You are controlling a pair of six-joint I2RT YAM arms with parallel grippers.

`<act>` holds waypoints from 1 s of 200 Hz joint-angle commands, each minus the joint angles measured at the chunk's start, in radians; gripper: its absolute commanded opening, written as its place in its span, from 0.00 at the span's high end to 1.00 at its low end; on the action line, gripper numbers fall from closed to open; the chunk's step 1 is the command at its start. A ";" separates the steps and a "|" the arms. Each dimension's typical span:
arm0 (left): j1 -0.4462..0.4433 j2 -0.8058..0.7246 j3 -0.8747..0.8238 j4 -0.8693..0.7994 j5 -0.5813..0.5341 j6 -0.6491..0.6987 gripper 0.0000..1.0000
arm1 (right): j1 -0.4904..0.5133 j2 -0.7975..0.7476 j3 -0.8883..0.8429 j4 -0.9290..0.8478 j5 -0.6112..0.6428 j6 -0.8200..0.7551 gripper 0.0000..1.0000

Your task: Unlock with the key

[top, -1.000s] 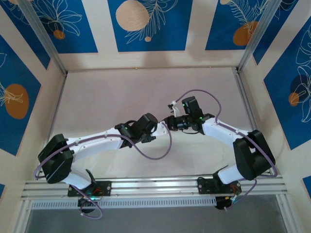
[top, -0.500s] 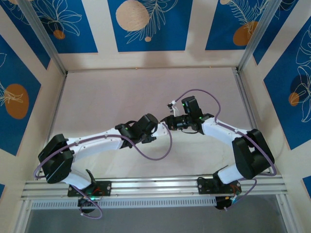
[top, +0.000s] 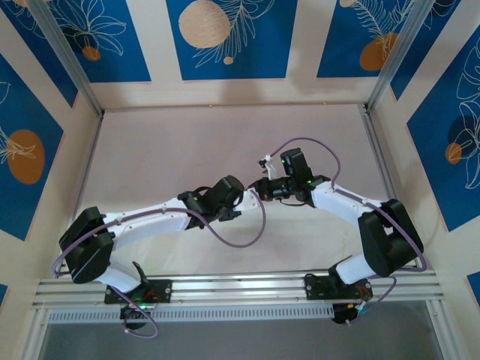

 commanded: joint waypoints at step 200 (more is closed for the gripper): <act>-0.038 -0.029 -0.220 0.664 -0.156 0.246 0.86 | 0.058 0.111 -0.017 0.187 -0.088 0.342 1.00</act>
